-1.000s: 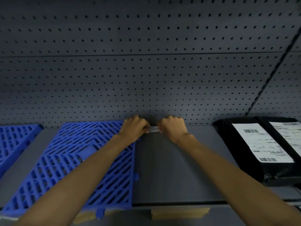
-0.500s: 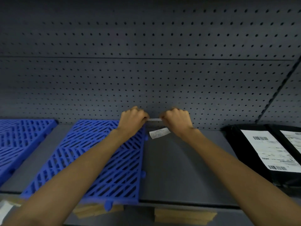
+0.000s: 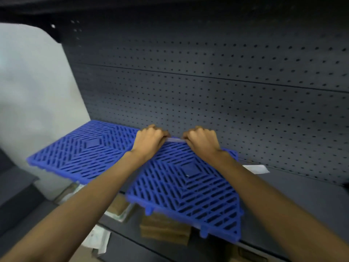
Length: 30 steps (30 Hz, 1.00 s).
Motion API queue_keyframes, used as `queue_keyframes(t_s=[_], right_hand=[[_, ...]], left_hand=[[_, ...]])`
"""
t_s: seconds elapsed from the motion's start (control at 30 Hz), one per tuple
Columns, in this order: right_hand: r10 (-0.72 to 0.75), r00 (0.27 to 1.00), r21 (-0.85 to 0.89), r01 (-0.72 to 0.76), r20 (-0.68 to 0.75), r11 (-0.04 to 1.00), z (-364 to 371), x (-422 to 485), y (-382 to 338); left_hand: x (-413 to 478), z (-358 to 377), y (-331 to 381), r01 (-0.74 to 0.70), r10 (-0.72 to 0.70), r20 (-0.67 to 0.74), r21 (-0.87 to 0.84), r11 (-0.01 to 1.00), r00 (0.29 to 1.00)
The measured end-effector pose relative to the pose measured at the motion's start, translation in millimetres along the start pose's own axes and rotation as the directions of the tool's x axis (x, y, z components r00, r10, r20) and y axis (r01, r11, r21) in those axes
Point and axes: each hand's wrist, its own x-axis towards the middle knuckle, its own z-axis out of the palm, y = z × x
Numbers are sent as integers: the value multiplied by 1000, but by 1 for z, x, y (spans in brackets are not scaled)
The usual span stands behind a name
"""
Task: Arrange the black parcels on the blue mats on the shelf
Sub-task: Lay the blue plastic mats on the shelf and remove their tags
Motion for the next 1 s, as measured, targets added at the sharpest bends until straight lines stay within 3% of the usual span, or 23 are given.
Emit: queue_keyframes(t_s=[0.23, 0.63, 1.0], right_hand=[[-83, 996, 45, 82, 15, 996, -11, 47, -122], [-121, 983, 75, 132, -137, 988, 1, 97, -317], [-147, 989, 7, 146, 26, 989, 25, 66, -361]], left_hand=[[-62, -23, -114, 84, -87, -73, -39, 996, 994], [-153, -47, -294, 80, -83, -107, -26, 996, 991], [-198, -9, -323, -94, 92, -39, -54, 994, 995]])
